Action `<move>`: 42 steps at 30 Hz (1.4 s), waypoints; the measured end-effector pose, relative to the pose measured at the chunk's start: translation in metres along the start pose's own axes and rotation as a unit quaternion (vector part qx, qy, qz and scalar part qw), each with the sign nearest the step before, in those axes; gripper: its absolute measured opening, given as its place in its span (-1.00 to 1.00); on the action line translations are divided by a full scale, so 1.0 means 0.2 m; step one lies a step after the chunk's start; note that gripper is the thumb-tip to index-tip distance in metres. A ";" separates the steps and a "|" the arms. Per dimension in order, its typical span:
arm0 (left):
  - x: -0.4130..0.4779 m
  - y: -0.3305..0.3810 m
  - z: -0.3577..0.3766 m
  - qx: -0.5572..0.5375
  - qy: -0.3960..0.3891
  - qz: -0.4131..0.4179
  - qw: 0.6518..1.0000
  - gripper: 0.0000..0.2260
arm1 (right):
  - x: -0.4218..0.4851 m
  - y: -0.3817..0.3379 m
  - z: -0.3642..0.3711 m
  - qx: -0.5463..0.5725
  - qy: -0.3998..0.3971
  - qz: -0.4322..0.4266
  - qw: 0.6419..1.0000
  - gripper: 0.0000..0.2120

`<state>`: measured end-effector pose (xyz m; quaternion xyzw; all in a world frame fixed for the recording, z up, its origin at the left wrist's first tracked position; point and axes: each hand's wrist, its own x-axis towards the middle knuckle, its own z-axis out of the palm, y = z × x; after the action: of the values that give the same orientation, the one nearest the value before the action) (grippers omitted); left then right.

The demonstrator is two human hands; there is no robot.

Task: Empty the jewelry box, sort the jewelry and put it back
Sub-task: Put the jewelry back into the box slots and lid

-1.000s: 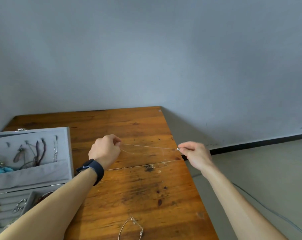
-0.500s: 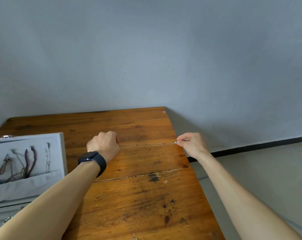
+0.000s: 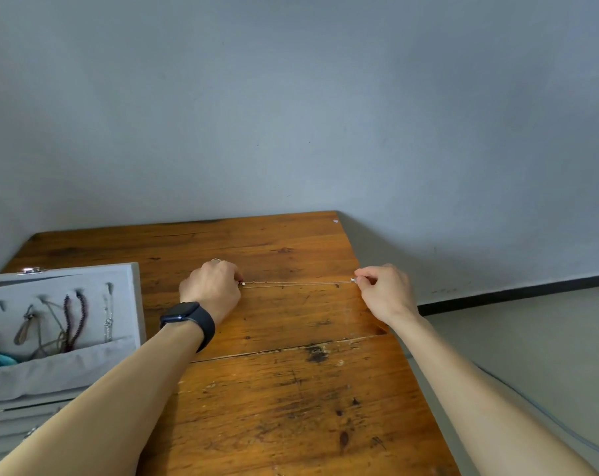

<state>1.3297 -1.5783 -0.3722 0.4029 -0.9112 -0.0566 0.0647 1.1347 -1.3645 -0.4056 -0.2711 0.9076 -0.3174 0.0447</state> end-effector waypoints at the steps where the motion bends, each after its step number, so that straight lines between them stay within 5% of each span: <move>1: 0.00 0.00 0.00 0.002 -0.001 0.003 1.000 -0.75 | -0.01 0.00 0.00 0.000 0.000 0.000 1.000 -0.75; 11: -0.27 0.03 -0.15 -0.032 -0.042 0.080 0.995 -0.64 | -0.29 -0.07 -0.17 0.018 -0.019 -0.039 0.999 -0.69; 18: -0.85 0.00 -0.22 -0.074 0.003 0.164 0.984 -0.56 | -0.94 -0.18 -0.28 0.076 0.005 -0.088 0.993 -0.76; 25: -1.50 -0.08 -0.09 -0.127 -0.017 0.150 0.980 -0.48 | -1.57 -0.19 -0.19 0.097 -0.033 -0.102 0.990 -0.75; 42: -1.89 -0.10 0.08 -0.078 -0.033 0.118 0.989 -0.41 | -1.68 -0.31 -0.03 -0.115 -0.071 -0.139 0.981 -0.56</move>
<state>1.5940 -1.3097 -0.4185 0.2844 -0.9467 -0.1326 0.0724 1.4467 -1.2267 -0.3953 -0.4199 0.8861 -0.1938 0.0325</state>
